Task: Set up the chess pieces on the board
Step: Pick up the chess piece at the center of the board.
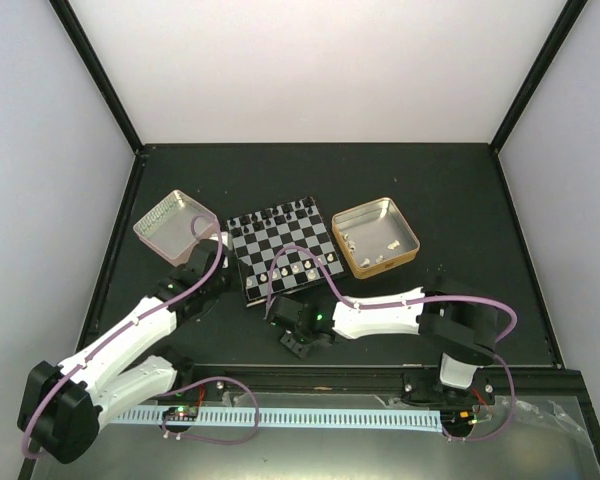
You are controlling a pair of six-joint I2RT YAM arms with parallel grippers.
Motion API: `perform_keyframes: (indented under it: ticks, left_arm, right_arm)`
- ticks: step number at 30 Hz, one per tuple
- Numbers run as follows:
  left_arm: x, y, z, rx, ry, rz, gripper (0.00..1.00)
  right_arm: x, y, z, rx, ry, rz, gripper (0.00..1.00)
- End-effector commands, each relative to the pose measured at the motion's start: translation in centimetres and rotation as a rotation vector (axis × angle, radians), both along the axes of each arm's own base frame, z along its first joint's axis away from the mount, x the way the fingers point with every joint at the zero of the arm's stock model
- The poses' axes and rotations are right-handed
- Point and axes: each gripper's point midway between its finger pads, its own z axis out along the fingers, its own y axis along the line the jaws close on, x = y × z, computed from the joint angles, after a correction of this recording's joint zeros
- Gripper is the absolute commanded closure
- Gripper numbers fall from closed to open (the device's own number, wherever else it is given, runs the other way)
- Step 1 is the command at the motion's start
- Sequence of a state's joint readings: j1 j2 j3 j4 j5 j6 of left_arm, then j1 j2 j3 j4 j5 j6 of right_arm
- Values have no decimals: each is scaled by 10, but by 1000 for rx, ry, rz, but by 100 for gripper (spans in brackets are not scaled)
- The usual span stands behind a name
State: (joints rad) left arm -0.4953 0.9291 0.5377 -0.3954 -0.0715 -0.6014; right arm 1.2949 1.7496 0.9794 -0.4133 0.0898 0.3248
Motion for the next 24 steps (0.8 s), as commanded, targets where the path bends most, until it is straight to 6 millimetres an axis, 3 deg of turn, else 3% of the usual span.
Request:
perform_keyframes:
  ticks: [1,7,24]
  left_arm:
    - [4,6,5,-6,-23,34,62]
    - [4,8,6,-10,-27,42,61]
    - [4,7,6,-33,-21,37,61]
  right_arm:
    - [1,0,2,9,-12,-13,53]
    - [-2,0,-5,-8,-1,7,71]
    - [-4,-20,-13,-79,-39,-8,75]
